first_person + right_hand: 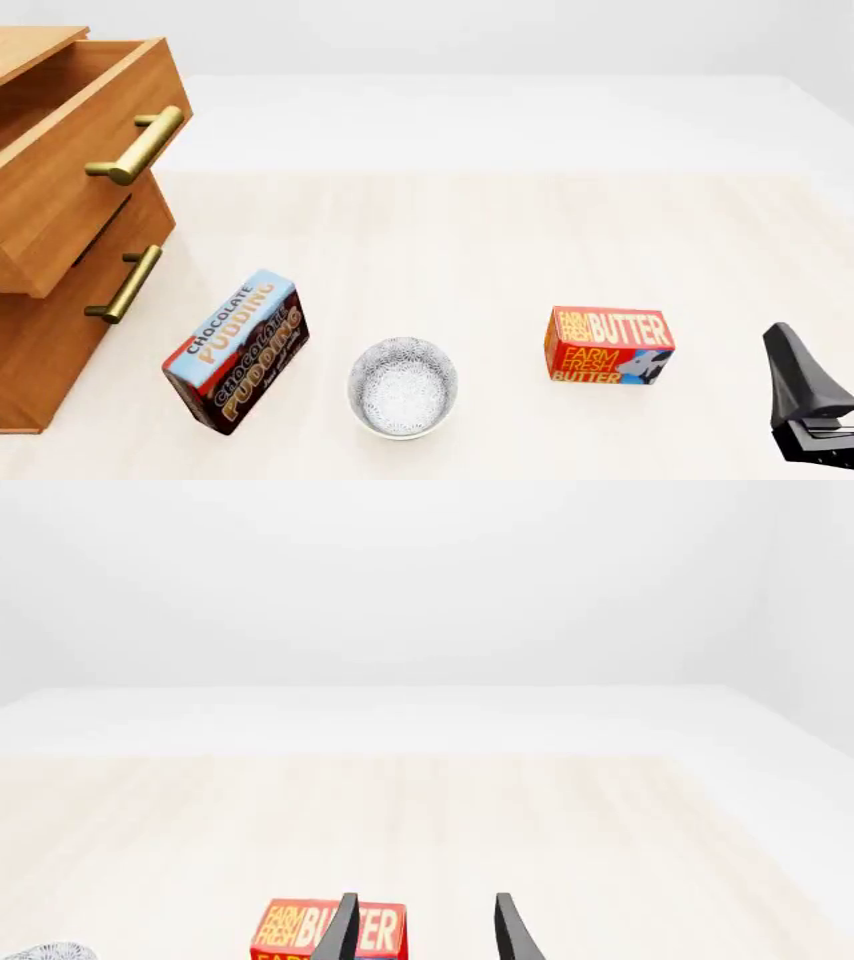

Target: Put the bowl in the top drawer of the cabinet.

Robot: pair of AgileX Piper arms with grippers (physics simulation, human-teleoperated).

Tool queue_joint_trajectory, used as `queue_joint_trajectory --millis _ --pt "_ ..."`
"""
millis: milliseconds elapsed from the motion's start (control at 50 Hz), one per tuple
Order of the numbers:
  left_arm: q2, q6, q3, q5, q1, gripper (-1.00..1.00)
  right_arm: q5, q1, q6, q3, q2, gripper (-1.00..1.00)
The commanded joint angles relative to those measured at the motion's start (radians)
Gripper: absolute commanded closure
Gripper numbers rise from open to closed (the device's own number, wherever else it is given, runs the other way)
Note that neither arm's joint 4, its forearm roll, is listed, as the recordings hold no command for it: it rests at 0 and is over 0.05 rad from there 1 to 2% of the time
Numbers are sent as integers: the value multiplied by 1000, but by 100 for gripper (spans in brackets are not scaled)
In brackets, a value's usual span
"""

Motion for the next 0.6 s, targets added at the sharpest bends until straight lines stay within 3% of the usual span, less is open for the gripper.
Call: queue_joint_trajectory --millis 20,280,300,600 --pt "7 -3 -4 0 2 -100 0 0 0 0 0 -100" --pt "7 -3 -4 0 2 -100 0 0 0 0 0 -100" --pt "275 -117 -71 -16 7 -100 0 0 0 0 0 -100" --pt "336 -147 -71 -30 5 -100 0 0 0 0 0 -100"
